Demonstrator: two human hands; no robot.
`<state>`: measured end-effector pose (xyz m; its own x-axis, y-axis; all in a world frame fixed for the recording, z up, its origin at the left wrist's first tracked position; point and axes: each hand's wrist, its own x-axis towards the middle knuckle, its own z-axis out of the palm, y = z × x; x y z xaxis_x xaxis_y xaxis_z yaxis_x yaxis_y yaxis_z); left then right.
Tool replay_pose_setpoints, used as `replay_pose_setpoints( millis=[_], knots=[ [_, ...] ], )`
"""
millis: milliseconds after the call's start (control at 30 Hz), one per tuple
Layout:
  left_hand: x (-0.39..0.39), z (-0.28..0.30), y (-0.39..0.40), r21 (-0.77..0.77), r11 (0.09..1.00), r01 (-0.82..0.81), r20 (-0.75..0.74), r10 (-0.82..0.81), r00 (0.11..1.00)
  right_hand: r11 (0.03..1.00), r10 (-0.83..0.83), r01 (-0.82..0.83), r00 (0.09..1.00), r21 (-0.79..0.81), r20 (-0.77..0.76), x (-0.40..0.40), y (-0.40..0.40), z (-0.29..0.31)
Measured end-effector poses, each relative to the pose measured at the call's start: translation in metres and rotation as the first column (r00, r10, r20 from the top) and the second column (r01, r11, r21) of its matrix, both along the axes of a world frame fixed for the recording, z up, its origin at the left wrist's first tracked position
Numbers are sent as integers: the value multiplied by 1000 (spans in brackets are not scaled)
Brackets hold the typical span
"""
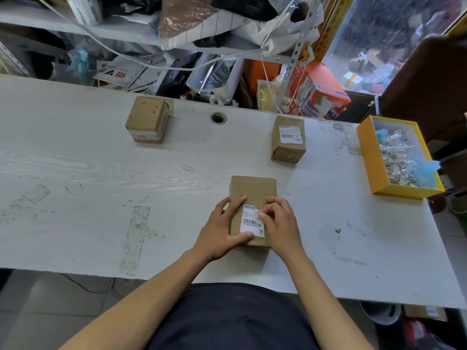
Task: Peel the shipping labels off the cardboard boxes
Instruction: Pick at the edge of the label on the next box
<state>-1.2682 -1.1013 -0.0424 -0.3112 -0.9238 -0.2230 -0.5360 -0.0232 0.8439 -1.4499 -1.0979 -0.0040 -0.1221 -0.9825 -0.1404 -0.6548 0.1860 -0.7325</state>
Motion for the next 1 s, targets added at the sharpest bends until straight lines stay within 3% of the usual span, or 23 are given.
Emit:
replay_pose_setpoints(
  millis=[1000],
  knots=[
    [0,1,1,-10,1000,4,7,-4,1000,1000,8,-8,1000,1,13,-1,2,5]
  ],
)
